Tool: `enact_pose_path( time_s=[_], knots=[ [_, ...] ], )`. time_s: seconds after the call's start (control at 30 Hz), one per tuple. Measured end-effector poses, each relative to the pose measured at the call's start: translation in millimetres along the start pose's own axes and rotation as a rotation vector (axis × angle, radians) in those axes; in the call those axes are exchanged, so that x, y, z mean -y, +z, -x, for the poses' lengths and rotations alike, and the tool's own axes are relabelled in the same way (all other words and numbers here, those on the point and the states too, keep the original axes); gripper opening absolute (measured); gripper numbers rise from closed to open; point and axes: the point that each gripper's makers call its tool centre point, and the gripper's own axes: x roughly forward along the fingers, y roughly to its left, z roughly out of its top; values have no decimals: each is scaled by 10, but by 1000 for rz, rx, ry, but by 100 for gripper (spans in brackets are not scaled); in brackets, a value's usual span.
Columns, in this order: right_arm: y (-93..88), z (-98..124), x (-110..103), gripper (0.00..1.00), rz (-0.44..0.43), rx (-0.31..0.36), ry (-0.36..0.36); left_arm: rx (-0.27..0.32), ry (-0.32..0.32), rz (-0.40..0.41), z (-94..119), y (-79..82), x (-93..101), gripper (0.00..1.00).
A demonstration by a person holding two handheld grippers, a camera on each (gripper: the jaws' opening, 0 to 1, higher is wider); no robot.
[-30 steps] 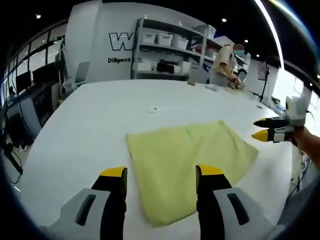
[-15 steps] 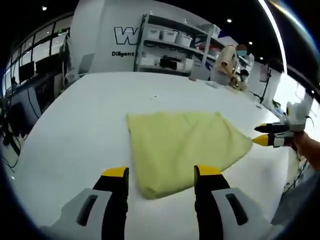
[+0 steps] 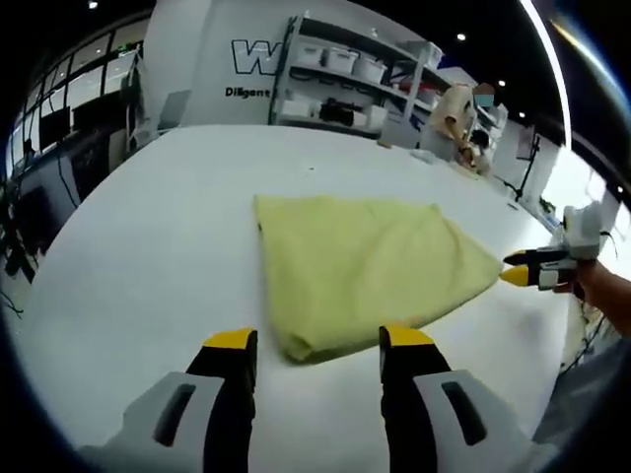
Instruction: Fold the garment on the visible template until the final outline fits inside the template.
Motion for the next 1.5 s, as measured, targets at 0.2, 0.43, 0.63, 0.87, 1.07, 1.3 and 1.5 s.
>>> enact_pose_path(
  time_s=[0.2,0.43,0.63,0.87,1.07,1.3,1.5],
  knots=[
    [1,-40,1,32,-13,-2,8,-2,-3,5,-21,16,-33,44],
    [-43,-55,54,25,-19,-15,-1,-12,-6,4,-51,-1,-39,41],
    [-35,-85,53,19,-9,-22,1,-16,-7,6,-72,-10,-39,39],
    [-65,-101,68,15,3,-36,0,-12,-11,6,-50,6,-53,31],
    [-69,-107,67,15,5,-41,1,-3,4,23,-10,37,-125,22],
    [-67,-113,67,14,7,-41,1,-16,14,16,11,10,-172,19],
    [-68,-114,63,14,9,-43,2,-22,-1,36,-39,3,-149,15]
  ],
)
